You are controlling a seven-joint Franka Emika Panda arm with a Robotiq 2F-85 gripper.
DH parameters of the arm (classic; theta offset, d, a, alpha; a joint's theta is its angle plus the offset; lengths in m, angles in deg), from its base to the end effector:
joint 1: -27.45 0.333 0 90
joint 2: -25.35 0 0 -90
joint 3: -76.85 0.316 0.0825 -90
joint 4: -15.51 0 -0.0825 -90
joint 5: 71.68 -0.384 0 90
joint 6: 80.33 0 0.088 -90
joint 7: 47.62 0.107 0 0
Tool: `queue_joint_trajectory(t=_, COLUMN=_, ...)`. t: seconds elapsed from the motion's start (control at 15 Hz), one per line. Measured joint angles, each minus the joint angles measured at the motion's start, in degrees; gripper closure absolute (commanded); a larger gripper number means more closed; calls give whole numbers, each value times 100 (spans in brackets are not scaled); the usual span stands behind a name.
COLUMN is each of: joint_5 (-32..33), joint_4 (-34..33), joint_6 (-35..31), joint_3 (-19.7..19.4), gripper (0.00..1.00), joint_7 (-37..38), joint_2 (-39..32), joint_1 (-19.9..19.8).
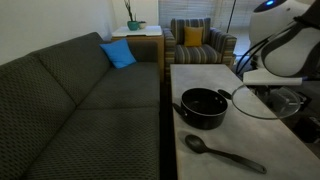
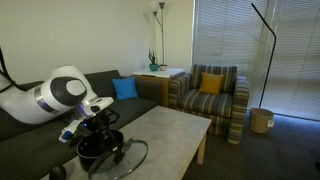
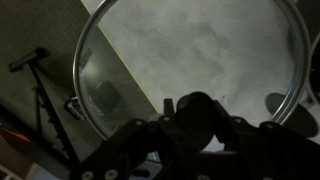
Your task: Uncover the pot and cover it again
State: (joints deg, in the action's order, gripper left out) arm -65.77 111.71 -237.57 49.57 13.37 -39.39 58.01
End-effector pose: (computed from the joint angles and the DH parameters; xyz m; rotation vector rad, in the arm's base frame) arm 0.6370 0.0560 0.0043 2.5887 -0.8804 0.3731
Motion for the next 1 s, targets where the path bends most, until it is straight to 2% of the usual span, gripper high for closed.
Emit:
queue_joint_trajectory(t=0.33, joint_5=-1, joint_4=1444, joint_6=-505, joint_3=-315, gripper=86, joint_7=977, joint_2=344, joint_1=340)
queue_joint_trajectory(t=0.53, joint_5=-21, joint_4=2128, joint_6=-1703, joint_3=-550, gripper=86, joint_7=1090, joint_2=375, joint_1=549)
queue_joint_trajectory(t=0.67, joint_5=-240, joint_4=2248, joint_6=-2619, joint_3=-655, gripper=86, joint_7=1003, joint_2=211, joint_1=597)
queue_joint_trajectory(t=0.8, joint_5=-727, joint_4=2195, joint_6=-3487, joint_3=-596, gripper=86, joint_7=683, joint_2=-46, joint_1=512)
queue_joint_trajectory(t=0.93, joint_5=-1177, joint_4=1993, joint_6=-4214, joint_3=-231, gripper=86, joint_7=213, joint_2=-246, joint_1=161)
queue_joint_trajectory(t=1.0, joint_5=-1313, joint_4=1743, joint_6=-4235, joint_3=26, gripper=86, joint_7=-76, joint_2=-291, joint_1=-89)
